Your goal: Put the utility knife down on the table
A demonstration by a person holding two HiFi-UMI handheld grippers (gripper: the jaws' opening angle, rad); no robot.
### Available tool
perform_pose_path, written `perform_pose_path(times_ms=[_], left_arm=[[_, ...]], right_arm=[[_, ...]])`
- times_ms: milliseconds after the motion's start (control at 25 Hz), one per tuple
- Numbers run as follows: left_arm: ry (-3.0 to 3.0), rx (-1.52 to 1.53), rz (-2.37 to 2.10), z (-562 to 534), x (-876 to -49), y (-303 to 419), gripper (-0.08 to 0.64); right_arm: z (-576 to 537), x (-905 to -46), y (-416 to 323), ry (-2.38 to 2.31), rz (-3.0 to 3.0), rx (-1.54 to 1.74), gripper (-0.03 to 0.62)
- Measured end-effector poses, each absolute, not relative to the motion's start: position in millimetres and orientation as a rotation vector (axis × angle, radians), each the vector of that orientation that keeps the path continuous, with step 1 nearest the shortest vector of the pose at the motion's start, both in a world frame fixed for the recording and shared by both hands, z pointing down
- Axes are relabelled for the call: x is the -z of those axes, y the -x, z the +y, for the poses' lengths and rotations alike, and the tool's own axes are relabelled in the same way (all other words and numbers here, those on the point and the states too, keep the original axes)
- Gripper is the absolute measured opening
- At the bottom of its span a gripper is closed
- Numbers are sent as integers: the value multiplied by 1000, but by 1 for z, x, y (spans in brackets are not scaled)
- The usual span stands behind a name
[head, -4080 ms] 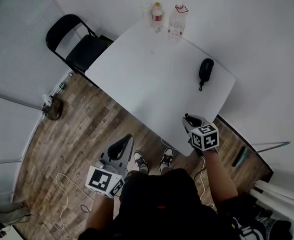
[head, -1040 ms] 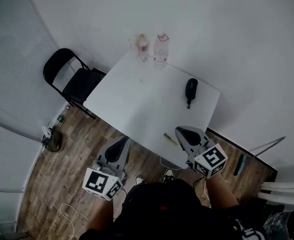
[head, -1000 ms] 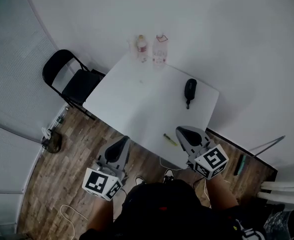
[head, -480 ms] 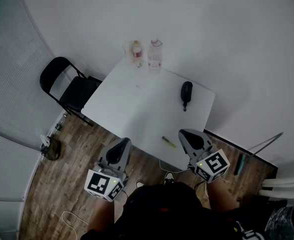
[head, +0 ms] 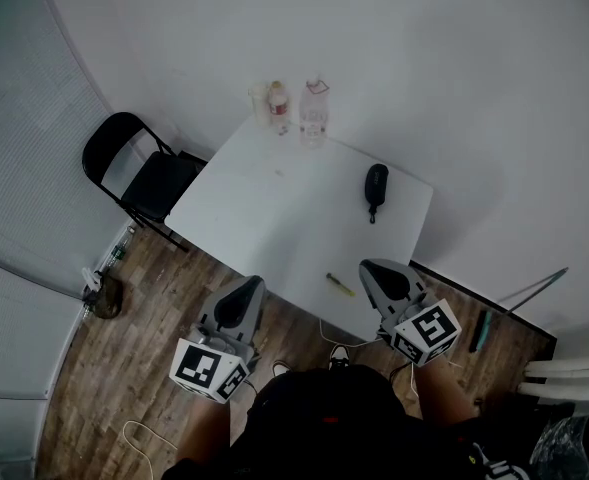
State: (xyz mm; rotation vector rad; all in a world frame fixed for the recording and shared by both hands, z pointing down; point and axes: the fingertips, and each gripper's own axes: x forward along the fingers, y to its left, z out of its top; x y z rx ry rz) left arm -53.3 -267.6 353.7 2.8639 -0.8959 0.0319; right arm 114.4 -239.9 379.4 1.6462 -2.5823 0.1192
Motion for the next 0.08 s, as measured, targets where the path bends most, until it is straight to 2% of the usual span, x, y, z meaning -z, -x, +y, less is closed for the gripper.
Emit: perform_pose_path(times_ms=[80], left_arm=[[-2864,-33,-896,-266,-354,54,32]], right_arm=[[-239,-378,-114,-1649,-2581,-110,22]])
